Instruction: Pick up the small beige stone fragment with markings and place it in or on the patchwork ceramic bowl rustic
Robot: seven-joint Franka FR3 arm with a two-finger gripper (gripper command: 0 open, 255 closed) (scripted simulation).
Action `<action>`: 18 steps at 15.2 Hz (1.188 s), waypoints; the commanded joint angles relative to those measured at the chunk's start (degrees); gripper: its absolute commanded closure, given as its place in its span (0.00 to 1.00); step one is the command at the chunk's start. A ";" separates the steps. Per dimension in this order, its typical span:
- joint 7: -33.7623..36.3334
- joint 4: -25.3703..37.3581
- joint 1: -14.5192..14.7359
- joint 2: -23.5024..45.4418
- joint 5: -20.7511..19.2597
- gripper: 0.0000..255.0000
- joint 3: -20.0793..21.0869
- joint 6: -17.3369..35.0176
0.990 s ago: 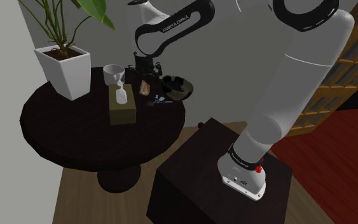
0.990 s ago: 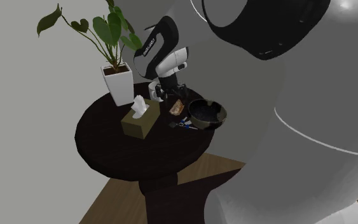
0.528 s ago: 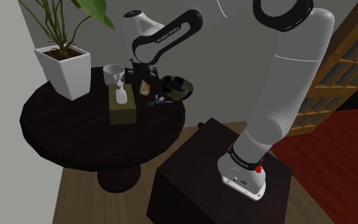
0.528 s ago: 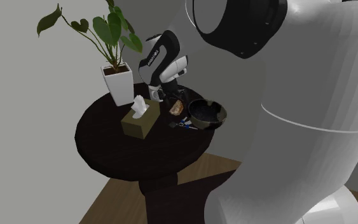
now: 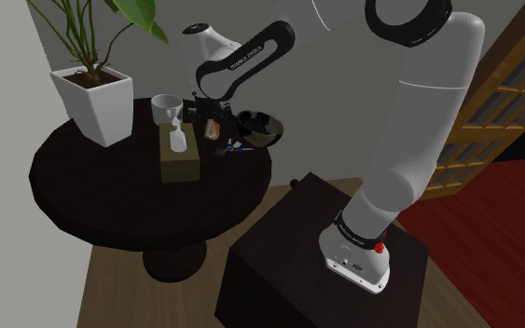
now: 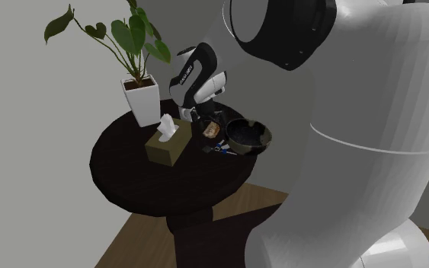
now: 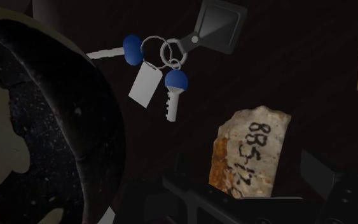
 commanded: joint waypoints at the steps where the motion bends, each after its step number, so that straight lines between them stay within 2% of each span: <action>1: 0.01 0.00 0.00 0.01 -0.01 0.00 0.00 0.02; 2: 0.00 -0.01 0.00 0.00 0.00 0.00 0.00 0.01; 3: 0.00 -0.01 0.00 0.00 0.00 1.00 0.00 0.01; 12: 0.01 0.00 0.00 0.01 -0.01 1.00 0.00 0.02; 18: -1.88 1.06 -0.29 -2.88 1.84 1.00 0.57 -3.56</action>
